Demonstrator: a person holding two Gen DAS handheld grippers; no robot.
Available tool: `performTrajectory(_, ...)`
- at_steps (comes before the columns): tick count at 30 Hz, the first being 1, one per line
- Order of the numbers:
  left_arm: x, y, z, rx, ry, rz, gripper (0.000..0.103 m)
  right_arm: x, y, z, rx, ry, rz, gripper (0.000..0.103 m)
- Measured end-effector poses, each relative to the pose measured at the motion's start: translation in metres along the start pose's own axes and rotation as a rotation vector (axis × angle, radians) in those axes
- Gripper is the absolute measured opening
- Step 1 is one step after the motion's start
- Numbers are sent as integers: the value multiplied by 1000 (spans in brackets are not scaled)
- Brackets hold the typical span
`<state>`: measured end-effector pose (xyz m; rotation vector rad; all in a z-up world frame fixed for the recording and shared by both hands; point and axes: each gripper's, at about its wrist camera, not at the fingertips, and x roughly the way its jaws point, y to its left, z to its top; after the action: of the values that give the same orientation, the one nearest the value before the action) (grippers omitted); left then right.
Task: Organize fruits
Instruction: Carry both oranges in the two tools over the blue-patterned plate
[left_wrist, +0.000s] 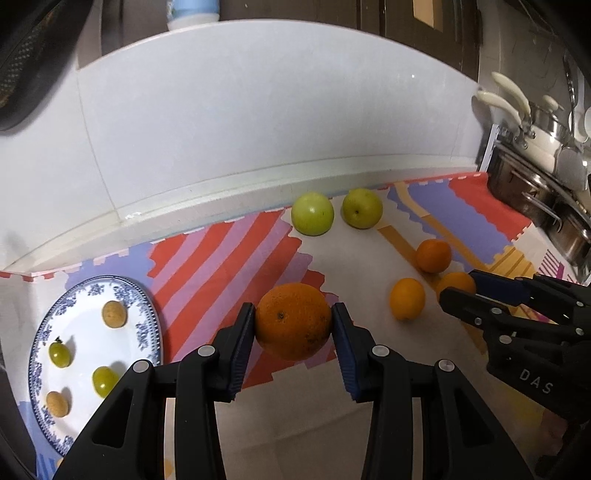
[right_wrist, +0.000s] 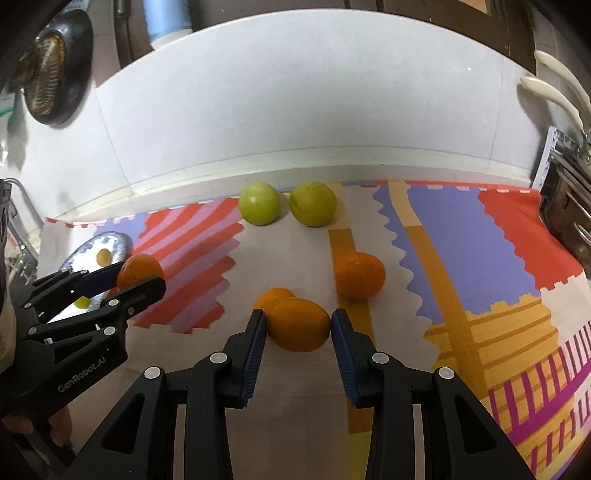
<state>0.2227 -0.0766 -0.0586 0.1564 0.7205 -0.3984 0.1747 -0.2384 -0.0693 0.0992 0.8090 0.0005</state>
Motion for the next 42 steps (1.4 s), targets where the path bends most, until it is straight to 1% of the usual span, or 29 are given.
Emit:
performTrajectory(10,-42,4,-3,-27,-53,28,41,-34,18,4,-38,-61,31,38)
performTrajectory(19,-81,15,-11,-60,-101,73,41,-62,41,4,-84,-105,77,38)
performTrajectory(26,-104,29,-16,-99,-128,125,41,-70,61,5,-116,-110,131,38)
performTrajectory(32,-123,43,-17,-123,-159,164,41,-78,81,13,-152,-141,177,38)
performTrajectory(36,-136,57,-16,-140,-179,197,41,-82,100,22,-186,-164,209,38)
performTrajectory(42,-147,86,-20,-173,-186,259,41,-74,130,34,-226,-167,269,38)
